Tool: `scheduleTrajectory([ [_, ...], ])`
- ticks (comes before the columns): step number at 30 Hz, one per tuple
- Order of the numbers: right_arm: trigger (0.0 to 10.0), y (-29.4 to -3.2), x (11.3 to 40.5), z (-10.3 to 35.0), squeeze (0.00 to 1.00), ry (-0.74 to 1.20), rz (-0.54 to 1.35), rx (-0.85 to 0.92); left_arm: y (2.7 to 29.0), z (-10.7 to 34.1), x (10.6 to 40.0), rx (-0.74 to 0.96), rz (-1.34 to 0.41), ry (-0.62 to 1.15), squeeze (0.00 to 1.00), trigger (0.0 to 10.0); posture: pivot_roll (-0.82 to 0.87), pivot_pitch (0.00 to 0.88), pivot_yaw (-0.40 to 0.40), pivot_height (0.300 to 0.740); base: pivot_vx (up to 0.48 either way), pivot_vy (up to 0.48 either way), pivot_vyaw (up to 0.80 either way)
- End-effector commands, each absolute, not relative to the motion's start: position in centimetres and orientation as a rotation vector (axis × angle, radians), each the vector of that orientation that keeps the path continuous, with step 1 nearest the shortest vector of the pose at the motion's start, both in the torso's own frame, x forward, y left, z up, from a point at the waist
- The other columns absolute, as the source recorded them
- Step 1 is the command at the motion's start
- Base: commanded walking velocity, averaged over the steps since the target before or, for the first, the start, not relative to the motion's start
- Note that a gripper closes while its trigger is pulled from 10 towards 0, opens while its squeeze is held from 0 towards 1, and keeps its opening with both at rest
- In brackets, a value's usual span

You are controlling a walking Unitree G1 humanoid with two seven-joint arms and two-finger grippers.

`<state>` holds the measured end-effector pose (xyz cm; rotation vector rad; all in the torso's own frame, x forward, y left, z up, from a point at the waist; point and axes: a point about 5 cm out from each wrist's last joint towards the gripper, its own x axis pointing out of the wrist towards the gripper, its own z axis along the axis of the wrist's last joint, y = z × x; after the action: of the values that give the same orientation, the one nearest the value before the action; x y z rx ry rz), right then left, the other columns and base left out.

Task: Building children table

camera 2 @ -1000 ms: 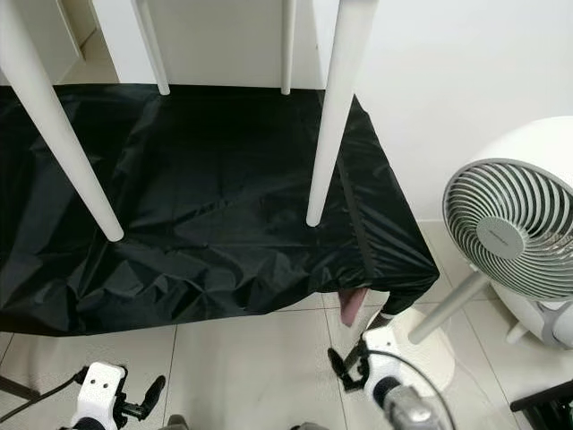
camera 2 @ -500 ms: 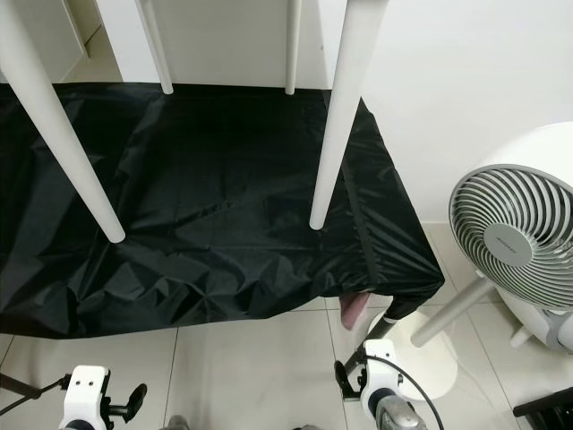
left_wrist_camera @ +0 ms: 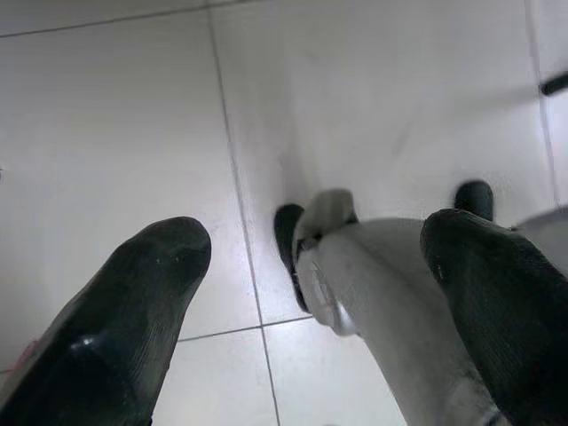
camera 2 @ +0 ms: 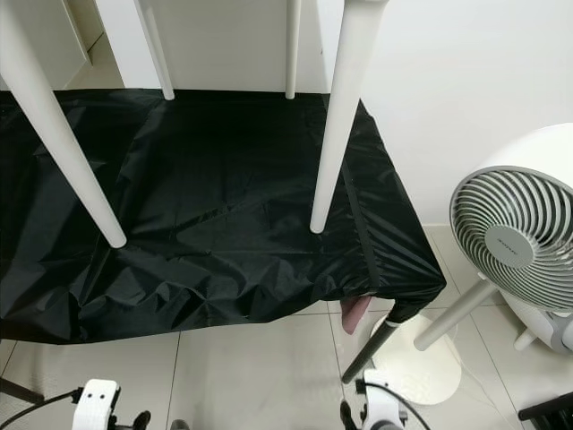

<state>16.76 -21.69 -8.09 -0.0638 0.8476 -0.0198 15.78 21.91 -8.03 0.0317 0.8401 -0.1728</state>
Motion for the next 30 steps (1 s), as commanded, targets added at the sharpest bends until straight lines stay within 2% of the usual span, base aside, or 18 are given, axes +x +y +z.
scheduleTrajectory([
  [1, 10.0, -21.6, 16.1, -8.5, 0.0, 0.878, -0.027, -0.063, 23.2, -8.2, 15.4, 0.16, 0.087, 0.857, 0.0, 10.0, 0.1, 0.077, 0.041, 0.74, 0.0, 0.0, 0.0],
  [6, 10.0, -20.2, 15.5, -9.1, 0.0, 0.934, 0.062, -0.162, 21.4, -8.9, 14.9, 0.232, -0.067, 0.912, 0.0, 10.0, 0.12, 0.051, 0.042, 0.74, 0.0, 0.0, 0.0],
  [15, 10.0, -18.4, 15.2, -9.5, 0.0, 0.961, 0.136, -0.173, 20.1, -9.4, 14.7, 0.213, -0.073, 0.95, 0.0, 10.0, 0.11, 0.015, 0.014, 0.74, 0.0, 0.0, 0.0],
  [26, 10.0, -17.8, 15.5, -9.5, 0.0, 0.971, 0.193, -0.223, 18.4, -9.3, 15.6, 0.25, -0.159, 0.922, 0.0, 10.0, 0.1, 0.0, -0.017, 0.74, 0.0, 0.0, 0.0],
  [30, 10.0, -17.9, 15.6, -9.5, 0.0, 0.973, 0.194, -0.226, 18.9, -9.3, 15.5, 0.237, -0.103, 0.947, 0.0, 10.0, 0.11, 0.0, -0.019, 0.74, 0.0, 0.0, 0.0],
])
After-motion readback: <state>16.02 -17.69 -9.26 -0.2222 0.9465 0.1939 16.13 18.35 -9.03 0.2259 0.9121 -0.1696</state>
